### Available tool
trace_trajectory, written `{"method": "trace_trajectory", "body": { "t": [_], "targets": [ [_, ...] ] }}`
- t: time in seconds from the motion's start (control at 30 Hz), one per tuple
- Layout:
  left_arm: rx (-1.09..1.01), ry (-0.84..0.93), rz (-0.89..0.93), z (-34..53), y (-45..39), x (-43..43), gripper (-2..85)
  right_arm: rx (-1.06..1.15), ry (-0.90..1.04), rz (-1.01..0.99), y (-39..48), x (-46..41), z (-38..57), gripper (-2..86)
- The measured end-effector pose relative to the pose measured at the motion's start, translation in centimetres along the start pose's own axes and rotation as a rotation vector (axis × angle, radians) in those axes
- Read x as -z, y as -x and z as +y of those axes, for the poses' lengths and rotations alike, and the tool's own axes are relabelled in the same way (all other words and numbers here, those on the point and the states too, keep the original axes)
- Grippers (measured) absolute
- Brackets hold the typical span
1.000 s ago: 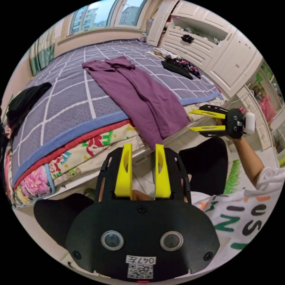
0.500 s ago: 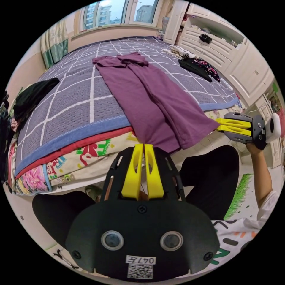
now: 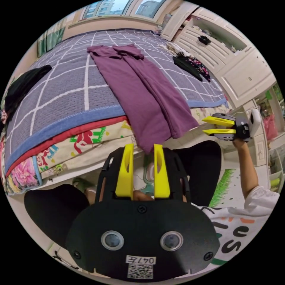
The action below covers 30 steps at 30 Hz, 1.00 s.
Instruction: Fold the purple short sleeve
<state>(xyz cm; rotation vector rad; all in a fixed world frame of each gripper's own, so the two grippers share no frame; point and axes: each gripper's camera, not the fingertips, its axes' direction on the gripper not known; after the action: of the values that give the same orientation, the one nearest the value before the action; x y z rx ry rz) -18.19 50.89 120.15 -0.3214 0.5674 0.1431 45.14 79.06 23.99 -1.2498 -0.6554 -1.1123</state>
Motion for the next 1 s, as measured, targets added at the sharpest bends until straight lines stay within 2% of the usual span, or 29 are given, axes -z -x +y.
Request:
{"method": "trace_trajectory", "body": {
  "t": [0.1,0.3,0.43,0.53,0.77,0.9,1.0],
  "targets": [
    [0.018,-0.028,0.085,0.1,1.3,-0.1,9.9,-0.078,-0.076,-0.024,-1.6,0.4,-0.7,5.5],
    [0.036,-0.047,0.023,-0.6,3.0,-1.1,6.8,-0.172,-0.036,-0.135,-4.2,-3.5,-2.4,3.2],
    [0.012,-0.073,0.02,-0.6,3.8,-0.9,1.3,-0.175,-0.089,-0.063,-4.1,-2.8,-3.5,0.7],
    [-0.003,-0.083,0.063,-0.4,4.5,-0.4,0.0,-0.173,-0.046,-0.023,-3.8,-2.2,-4.7,0.2],
    [-0.111,-0.152,0.061,1.3,5.5,5.1,-0.7,-0.144,-0.027,0.081,-0.1,3.7,-7.0,0.0],
    [-0.149,-0.097,0.113,3.8,6.7,7.4,-0.6,-0.121,0.002,0.066,3.7,6.2,-7.4,-0.1],
    [-0.094,-0.04,0.181,5.7,8.3,6.9,-0.6,-0.142,0.041,0.004,5.6,5.6,-6.9,0.0]
  ]
}}
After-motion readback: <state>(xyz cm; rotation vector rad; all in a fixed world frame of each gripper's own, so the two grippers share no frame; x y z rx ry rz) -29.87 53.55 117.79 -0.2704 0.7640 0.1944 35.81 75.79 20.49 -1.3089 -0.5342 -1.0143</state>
